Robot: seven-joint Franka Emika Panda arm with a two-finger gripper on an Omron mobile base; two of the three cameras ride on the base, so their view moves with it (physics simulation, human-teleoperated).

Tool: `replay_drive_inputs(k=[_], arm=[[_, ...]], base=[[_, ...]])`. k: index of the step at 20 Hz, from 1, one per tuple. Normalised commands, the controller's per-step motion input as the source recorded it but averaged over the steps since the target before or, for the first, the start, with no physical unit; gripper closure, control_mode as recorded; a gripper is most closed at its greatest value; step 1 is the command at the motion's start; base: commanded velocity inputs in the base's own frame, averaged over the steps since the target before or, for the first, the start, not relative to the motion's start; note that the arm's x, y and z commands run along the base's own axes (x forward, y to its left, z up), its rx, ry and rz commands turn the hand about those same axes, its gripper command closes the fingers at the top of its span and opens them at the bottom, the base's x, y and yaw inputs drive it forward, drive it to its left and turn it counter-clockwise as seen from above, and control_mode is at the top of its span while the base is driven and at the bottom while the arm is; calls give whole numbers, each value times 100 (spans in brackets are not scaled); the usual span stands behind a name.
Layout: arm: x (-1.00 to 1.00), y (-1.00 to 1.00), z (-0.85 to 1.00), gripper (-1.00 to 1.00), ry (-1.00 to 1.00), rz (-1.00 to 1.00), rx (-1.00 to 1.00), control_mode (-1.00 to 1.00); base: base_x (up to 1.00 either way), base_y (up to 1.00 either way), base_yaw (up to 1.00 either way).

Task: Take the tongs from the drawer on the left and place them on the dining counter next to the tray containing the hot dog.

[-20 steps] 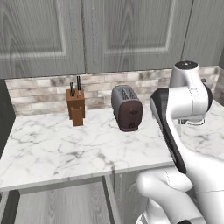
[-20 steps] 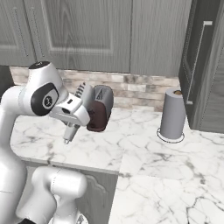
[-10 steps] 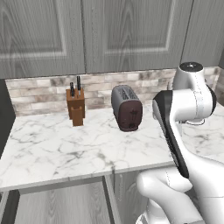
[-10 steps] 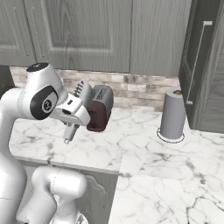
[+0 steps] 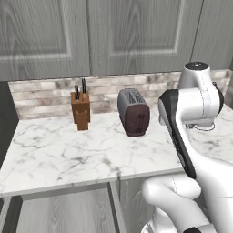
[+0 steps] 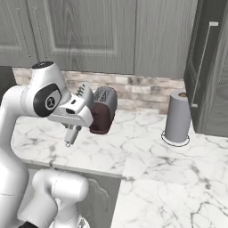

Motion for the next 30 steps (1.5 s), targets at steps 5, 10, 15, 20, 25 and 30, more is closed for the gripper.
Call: replay_drive_inputs(k=[5, 10, 15, 20, 25, 30], arm=[[0, 0, 0, 100, 0, 0, 0, 100], [0, 0, 0, 100, 0, 0, 0, 100], [0, 0, 0, 100, 0, 0, 0, 100], [0, 0, 0, 100, 0, 0, 0, 100], [0, 0, 0, 100, 0, 0, 0, 100], [0, 0, 0, 100, 0, 0, 0, 100]], base=[[-46, 0, 1], [-72, 6, 0], [-74, 4, 0], [-89, 0, 0], [-83, 0, 0], [-62, 17, 1]])
